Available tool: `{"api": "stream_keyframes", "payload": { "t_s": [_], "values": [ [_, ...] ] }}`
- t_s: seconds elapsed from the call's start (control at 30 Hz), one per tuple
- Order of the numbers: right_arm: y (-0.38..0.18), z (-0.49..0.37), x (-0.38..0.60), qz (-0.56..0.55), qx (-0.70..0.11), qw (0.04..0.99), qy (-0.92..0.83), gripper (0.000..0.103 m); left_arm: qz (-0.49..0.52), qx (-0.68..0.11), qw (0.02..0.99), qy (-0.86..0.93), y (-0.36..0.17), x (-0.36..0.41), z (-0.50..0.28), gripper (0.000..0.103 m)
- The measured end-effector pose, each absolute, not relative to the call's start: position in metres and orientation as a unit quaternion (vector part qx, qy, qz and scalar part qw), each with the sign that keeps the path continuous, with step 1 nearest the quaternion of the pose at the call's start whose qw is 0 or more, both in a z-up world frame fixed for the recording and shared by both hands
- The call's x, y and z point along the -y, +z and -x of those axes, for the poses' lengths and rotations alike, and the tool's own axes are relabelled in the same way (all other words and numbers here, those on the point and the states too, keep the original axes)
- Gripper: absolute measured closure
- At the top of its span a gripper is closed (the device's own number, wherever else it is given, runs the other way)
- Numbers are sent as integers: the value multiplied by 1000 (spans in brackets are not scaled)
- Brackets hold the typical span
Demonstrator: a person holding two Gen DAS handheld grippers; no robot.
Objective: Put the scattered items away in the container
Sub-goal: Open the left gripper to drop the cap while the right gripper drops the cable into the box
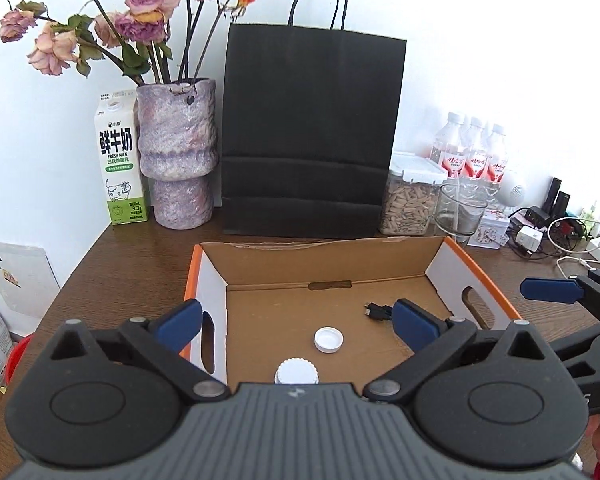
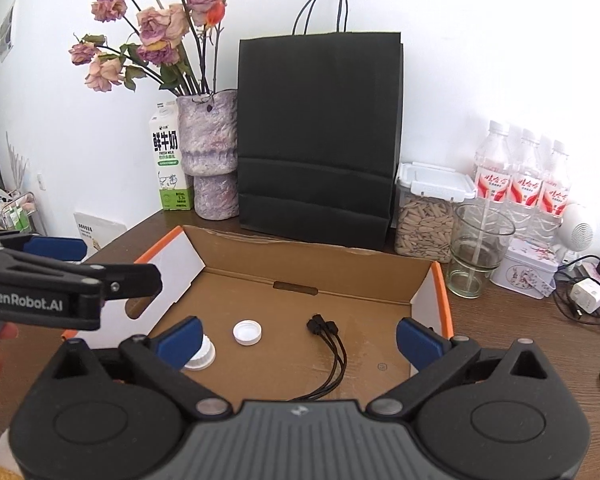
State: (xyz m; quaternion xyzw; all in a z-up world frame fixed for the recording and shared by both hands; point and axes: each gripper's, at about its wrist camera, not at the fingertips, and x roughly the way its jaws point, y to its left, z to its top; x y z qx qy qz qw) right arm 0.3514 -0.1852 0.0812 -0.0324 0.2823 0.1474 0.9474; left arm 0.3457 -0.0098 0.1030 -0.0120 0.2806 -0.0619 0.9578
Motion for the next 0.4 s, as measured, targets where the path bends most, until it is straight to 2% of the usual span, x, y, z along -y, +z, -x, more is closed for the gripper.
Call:
{"api": "stream_keyframes", "payload": {
  "t_s": [0.4],
  "values": [
    [101,-288,202,30,-253,958,134,0,14,-248,967,-61,121,8,-286,0]
  ]
}}
